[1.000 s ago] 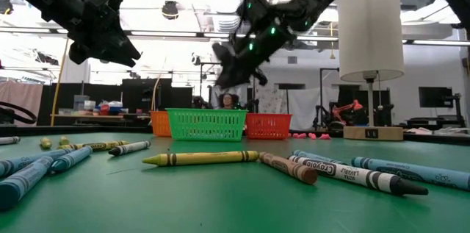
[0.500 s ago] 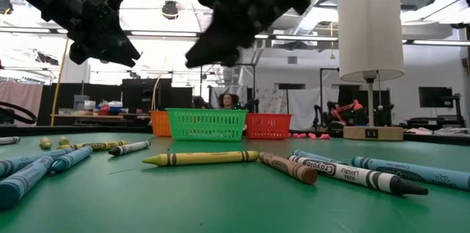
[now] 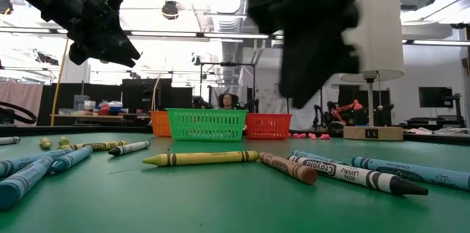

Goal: Sort crayons
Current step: Put a black crayon in the black basket

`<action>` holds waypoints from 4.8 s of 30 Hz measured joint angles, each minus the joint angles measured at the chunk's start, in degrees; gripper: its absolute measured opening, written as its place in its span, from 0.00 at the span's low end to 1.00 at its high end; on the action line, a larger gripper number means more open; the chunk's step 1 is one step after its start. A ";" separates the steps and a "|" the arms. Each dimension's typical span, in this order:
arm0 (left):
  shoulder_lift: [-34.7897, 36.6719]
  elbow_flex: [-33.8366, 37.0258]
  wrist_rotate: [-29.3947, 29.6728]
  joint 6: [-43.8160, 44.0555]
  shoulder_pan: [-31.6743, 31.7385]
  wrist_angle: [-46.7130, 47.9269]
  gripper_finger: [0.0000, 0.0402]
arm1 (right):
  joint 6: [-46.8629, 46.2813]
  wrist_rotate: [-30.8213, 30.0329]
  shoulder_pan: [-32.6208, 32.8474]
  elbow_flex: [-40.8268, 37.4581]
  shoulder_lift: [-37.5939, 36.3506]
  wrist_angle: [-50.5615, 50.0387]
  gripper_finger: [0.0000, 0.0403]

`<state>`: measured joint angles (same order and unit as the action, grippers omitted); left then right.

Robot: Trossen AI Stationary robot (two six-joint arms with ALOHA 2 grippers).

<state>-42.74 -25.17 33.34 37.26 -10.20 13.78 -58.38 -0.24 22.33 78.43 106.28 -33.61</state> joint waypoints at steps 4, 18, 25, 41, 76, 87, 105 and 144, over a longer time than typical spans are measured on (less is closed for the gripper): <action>-0.01 0.00 0.01 0.04 0.00 -0.92 0.33 | -6.02 -3.21 3.62 0.00 0.00 -1.32 0.24; 0.00 0.00 -0.09 0.07 0.00 -1.14 0.33 | -1.54 -6.44 11.78 0.00 4.40 1.00 0.24; 0.00 0.02 -1.71 0.10 -0.01 -0.61 0.33 | -0.14 -6.34 12.00 0.12 8.14 3.39 0.24; -0.02 0.01 -4.08 0.09 -0.02 -0.24 0.33 | 17.83 -7.49 11.76 6.21 7.76 0.26 0.24; -0.01 0.02 -4.21 7.67 -0.02 -0.87 0.33 | 63.09 1.12 -7.15 12.42 6.80 -6.16 0.24; -0.02 0.02 -4.57 6.59 -0.02 -0.64 0.33 | 58.67 3.42 -6.11 12.37 0.32 -16.25 0.24; -0.02 0.02 -4.53 6.63 -0.02 -0.35 0.33 | 0.04 -4.94 9.69 12.39 -8.94 -31.42 0.24; 0.00 0.02 -4.99 6.82 -0.01 -1.66 0.33 | 34.90 -13.81 1.42 36.15 5.25 -2.88 0.24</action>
<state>-42.74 -25.15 28.35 44.07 -10.21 12.12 -23.48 -14.05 23.74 114.58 111.52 -36.49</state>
